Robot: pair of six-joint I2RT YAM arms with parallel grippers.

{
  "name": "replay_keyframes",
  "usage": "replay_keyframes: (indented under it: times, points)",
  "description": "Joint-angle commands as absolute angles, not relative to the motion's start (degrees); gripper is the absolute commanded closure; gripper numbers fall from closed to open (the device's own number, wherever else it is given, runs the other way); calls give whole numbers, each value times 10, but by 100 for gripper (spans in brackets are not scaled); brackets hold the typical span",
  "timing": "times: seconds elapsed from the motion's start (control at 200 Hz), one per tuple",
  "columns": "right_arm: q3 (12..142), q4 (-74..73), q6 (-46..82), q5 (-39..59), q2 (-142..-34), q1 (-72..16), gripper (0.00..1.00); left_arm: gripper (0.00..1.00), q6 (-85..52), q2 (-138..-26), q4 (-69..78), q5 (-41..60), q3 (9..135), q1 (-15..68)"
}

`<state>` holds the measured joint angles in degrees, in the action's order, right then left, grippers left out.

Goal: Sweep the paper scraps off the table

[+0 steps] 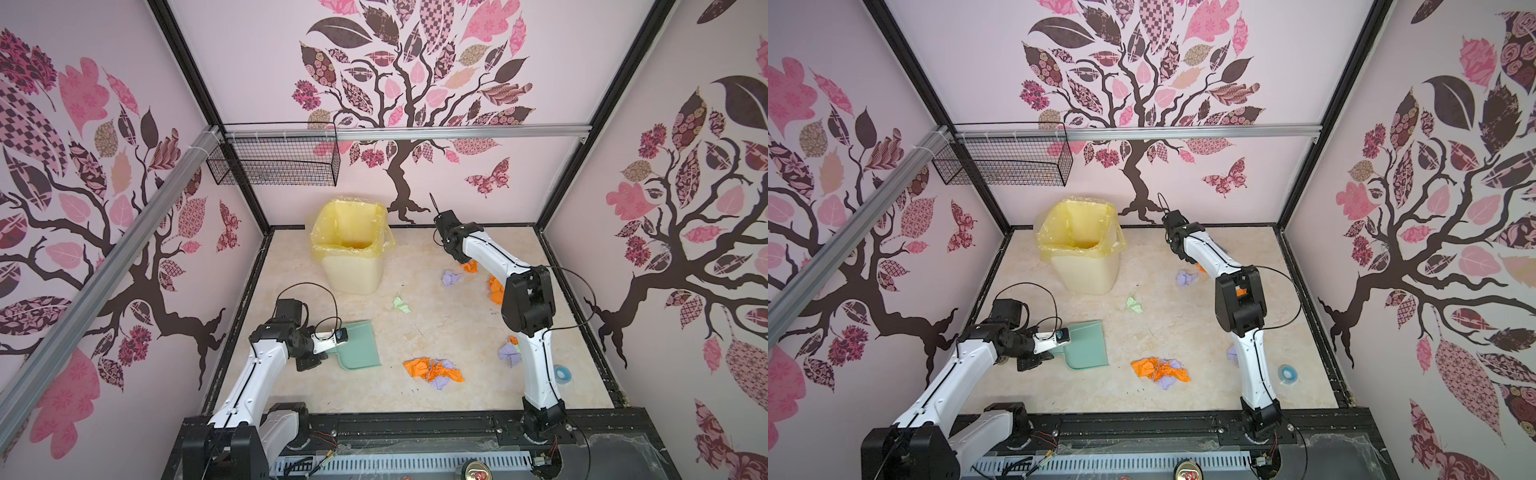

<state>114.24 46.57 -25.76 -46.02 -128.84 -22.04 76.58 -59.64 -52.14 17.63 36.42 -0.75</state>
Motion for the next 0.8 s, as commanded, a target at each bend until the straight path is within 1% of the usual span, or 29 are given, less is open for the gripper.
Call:
replay_keyframes:
  times: [0.0, 0.17, 0.375, 0.53, 0.795]
  points:
    - [1125, 480, -260, -465, -1304, -225, 100, 100, 766, -604, -524, 202, 385, -10]
    - [1005, 427, -283, -472, -1260, -243, 100, 100, 756, -626, -512, 208, 385, -10]
    - [915, 409, -290, -469, -1202, -290, 100, 100, 762, -628, -504, 201, 381, -10]
    - [889, 473, -244, -468, -1176, -340, 100, 100, 756, -629, -506, 203, 388, -10]
    - [782, 551, -157, -424, -1089, -440, 100, 100, 754, -635, -491, 205, 375, -10]
